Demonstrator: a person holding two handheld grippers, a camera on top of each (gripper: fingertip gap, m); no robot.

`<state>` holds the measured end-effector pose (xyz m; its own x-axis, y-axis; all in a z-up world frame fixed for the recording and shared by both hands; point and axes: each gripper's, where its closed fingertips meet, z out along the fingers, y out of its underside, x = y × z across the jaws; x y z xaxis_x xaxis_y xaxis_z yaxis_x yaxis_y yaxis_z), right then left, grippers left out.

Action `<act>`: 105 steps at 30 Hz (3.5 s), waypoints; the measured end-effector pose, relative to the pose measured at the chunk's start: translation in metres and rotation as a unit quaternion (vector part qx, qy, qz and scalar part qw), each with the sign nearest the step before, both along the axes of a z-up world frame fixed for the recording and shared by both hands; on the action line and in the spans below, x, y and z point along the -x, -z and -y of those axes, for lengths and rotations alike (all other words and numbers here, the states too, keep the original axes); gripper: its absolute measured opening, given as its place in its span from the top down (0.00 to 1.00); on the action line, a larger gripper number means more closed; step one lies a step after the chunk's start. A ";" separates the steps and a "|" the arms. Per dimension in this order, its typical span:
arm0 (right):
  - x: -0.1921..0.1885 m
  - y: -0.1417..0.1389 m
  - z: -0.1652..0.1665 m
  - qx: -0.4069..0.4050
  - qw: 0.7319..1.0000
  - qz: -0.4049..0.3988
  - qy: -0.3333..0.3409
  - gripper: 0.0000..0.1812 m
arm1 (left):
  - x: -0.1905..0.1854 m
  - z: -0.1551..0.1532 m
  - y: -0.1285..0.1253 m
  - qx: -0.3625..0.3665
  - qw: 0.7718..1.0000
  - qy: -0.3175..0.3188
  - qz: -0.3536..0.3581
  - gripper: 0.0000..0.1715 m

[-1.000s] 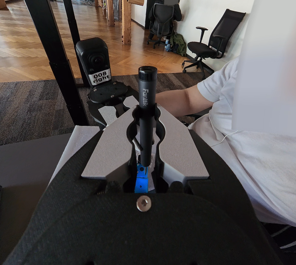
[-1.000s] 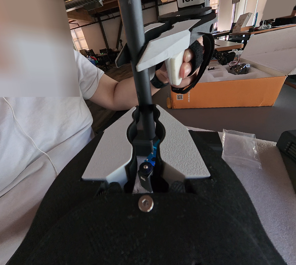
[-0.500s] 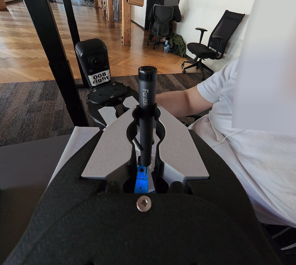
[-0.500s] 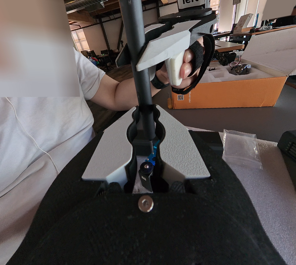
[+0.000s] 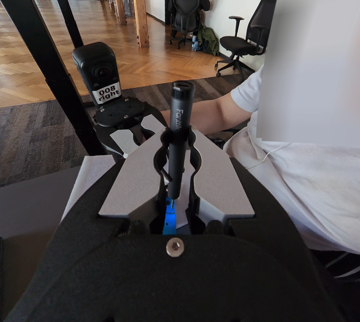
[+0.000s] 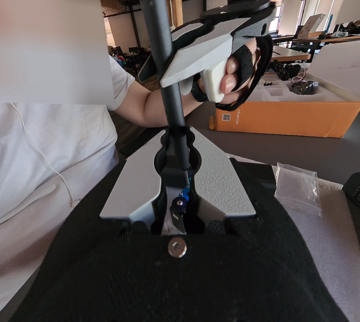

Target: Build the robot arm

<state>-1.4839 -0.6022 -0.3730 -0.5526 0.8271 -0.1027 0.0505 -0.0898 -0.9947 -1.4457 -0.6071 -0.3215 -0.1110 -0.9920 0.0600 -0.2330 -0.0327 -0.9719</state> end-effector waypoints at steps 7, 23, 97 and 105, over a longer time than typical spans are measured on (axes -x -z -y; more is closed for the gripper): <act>-0.003 0.000 -0.004 -0.005 1.000 0.007 0.025 0.91 | -0.004 -0.005 0.001 -0.012 0.998 -0.049 -0.026 0.90; 0.007 -0.014 -0.003 -0.039 0.983 0.030 0.178 0.91 | 0.003 0.000 0.000 -0.010 0.999 0.047 0.025 0.91; 0.004 0.006 0.007 0.028 0.991 0.011 -0.129 0.91 | -0.006 0.006 -0.009 0.000 1.000 0.026 0.009 0.91; 0.002 0.005 0.008 0.057 0.987 0.033 -0.148 0.89 | -0.007 0.007 -0.009 -0.004 1.000 0.027 0.008 0.91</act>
<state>-1.4858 -0.6103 -0.3784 -0.7575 0.6115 -0.2287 0.1548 -0.1721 -0.9728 -1.4386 -0.6140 -0.3129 -0.1652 -0.9850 0.0498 -0.2189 -0.0126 -0.9757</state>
